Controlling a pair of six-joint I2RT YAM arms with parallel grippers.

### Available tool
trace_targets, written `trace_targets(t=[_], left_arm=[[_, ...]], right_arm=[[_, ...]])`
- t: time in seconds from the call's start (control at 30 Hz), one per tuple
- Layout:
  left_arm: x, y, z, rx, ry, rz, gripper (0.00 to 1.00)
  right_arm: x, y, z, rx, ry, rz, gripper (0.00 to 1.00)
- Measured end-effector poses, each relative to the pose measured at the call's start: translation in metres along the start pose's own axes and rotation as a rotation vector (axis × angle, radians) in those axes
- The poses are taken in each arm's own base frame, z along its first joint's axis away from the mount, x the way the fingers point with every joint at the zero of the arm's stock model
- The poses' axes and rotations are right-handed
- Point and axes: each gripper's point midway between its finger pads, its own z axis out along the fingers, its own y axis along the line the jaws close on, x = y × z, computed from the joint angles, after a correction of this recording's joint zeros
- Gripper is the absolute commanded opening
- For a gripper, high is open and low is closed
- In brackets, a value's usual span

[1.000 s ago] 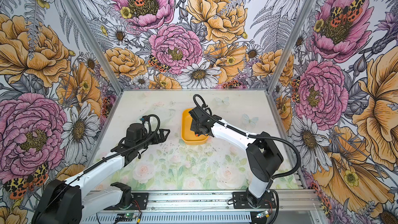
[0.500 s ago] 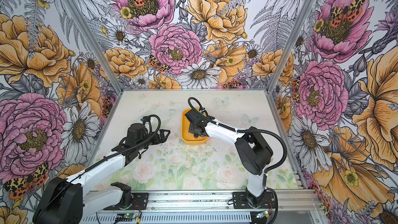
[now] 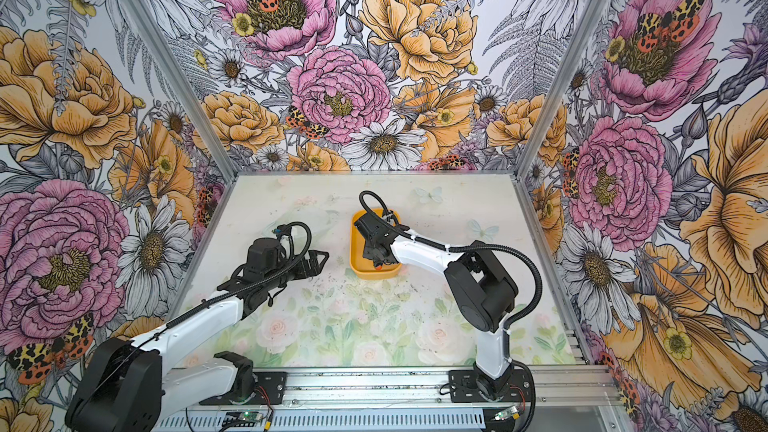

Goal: Put the screwdriver in the bin
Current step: 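Lower the screwdriver into the yellow bin and open the right gripper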

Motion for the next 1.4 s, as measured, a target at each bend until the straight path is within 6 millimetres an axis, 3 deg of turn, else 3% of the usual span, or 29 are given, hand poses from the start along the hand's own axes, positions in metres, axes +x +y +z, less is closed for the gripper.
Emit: trace_targets(t=[0.73, 0.93, 1.0, 1.1, 1.4], left_arm=[[-0.003, -0.002, -0.002, 0.006, -0.011, 0.003, 0.99], [-0.004, -0.003, -0.003, 0.008, -0.015, 0.004, 0.99], [-0.004, -0.003, -0.003, 0.008, -0.015, 0.004, 0.99], [-0.004, -0.003, -0.003, 0.008, -0.015, 0.004, 0.99], [-0.002, -0.002, -0.004, 0.005, -0.009, 0.003, 0.99]], right_arm=[[0.006, -0.004, 0.029, 0.064, 0.012, -0.018, 0.0], [0.008, -0.005, 0.035, 0.078, 0.019, -0.024, 0.2], [0.008, -0.005, 0.037, 0.079, 0.02, -0.025, 0.35], [0.008, -0.004, 0.038, 0.078, 0.02, -0.023, 0.49], [0.008, -0.004, 0.038, 0.077, 0.02, -0.045, 0.66]])
